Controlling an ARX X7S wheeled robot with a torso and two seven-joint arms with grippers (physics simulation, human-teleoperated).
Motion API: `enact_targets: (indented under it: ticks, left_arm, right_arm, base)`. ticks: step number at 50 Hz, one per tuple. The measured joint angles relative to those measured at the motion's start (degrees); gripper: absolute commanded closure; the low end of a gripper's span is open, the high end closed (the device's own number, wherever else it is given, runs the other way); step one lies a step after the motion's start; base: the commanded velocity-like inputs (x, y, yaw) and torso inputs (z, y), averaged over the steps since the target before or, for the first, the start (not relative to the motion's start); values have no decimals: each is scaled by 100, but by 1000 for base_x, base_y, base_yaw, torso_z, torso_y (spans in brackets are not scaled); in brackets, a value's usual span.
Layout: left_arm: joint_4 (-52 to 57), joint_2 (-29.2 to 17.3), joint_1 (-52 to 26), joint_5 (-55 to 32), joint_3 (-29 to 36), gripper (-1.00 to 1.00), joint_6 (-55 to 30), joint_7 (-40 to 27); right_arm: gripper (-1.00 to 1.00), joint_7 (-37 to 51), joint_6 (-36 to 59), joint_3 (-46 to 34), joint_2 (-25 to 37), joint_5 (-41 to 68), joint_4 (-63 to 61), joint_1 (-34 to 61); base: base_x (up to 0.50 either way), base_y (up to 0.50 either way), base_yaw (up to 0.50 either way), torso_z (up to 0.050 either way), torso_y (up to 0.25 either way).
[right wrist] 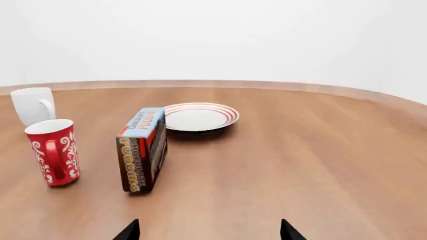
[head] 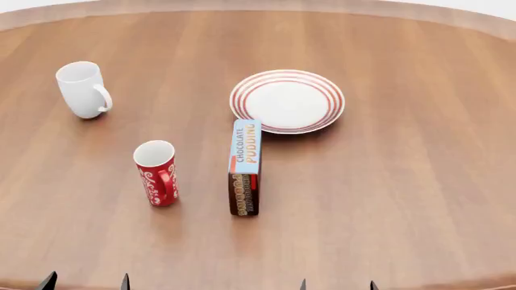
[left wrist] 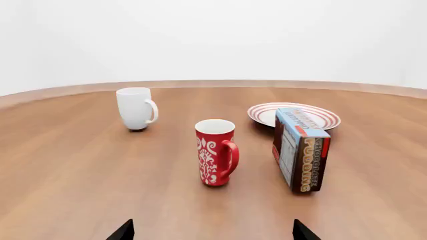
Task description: Pick up the red mug and put it on the plate
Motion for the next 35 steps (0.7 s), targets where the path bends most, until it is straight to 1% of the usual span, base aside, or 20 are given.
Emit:
enact_targets:
  ticks: [22,35]
  left_arm:
    - [-42,-239,-8,-360,275,-100,114,-269]
    - [-194,-363,-26,-428,434,-100,541,-396]
  right_arm:
    - [-100,289,44,-302,253,258,11,31]
    - [-100,431,56,-442,373,378,18,43]
  base:
    - [0,0,0,0,0]
    - [0,0,0,0,0]
